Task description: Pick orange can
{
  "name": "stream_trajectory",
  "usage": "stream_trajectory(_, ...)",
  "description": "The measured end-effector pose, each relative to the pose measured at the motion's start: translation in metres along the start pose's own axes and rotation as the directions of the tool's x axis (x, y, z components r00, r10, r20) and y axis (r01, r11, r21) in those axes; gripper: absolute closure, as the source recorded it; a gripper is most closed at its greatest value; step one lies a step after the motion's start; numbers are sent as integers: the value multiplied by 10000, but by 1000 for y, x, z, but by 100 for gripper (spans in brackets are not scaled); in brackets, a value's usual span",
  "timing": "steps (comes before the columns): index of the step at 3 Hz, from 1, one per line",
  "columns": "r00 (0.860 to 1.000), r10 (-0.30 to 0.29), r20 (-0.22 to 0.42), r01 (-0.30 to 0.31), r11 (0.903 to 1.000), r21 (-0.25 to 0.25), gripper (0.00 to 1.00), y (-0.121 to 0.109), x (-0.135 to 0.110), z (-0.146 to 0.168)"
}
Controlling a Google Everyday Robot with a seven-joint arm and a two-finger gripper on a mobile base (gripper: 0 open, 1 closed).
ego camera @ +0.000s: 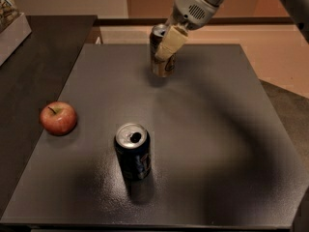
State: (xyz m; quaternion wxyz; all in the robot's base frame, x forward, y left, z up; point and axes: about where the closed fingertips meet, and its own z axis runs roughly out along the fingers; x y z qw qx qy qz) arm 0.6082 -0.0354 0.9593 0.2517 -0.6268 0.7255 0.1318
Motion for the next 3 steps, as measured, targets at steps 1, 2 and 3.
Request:
stream_trajectory(1, 9999, -86, 62, 84, 9996, 285, 100, -3, -10, -27)
stream_trajectory(2, 9993, -291, 231, 280, 9985, 471, 100, 0, -24, -49)
stream_trajectory(3, 9993, -291, 232, 280, 9985, 471, 100, 0, -24, -49)
